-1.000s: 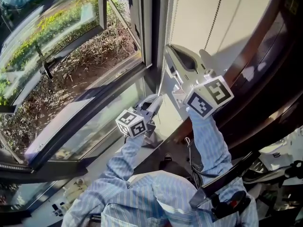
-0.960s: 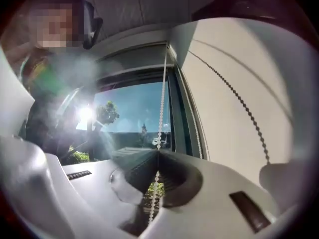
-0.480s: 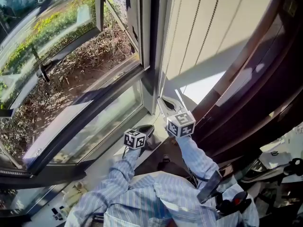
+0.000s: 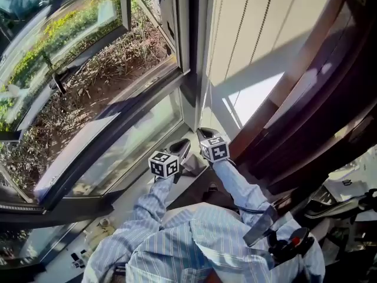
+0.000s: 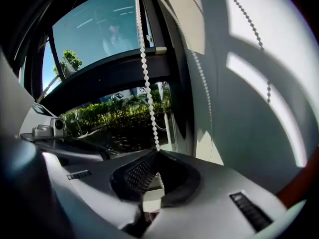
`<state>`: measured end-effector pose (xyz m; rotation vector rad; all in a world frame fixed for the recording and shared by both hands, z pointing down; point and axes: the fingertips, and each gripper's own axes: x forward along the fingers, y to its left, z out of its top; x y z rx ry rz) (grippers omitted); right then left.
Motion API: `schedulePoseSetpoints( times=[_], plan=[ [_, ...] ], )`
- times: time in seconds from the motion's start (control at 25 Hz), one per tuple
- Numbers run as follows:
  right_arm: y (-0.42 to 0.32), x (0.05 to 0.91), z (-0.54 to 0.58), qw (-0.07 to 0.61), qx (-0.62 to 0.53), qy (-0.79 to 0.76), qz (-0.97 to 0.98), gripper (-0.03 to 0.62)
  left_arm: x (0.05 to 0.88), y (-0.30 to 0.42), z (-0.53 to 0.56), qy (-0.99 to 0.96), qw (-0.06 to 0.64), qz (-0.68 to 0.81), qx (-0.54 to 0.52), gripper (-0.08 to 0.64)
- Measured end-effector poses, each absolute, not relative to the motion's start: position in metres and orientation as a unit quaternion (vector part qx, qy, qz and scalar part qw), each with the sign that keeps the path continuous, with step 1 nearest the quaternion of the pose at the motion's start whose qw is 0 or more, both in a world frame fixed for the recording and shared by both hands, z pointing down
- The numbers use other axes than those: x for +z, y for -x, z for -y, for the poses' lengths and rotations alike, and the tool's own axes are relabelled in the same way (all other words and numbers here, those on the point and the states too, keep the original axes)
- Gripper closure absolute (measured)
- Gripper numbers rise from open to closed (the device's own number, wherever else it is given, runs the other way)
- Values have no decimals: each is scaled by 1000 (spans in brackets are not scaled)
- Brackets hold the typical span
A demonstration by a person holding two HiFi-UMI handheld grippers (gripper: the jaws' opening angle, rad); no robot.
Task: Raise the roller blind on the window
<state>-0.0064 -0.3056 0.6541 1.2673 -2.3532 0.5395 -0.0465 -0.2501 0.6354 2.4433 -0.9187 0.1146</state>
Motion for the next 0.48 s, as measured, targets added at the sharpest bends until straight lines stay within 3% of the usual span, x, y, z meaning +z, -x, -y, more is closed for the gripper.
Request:
schedulePoseSetpoints(
  times=[0.36, 0.48],
  plan=[
    [30, 642, 291, 230, 179, -440, 850, 584, 609, 54, 221, -909, 236, 344, 16, 545],
    [29, 632, 278, 205, 176, -453, 850, 584, 592, 58, 215, -914, 215, 343, -1, 545]
  ],
)
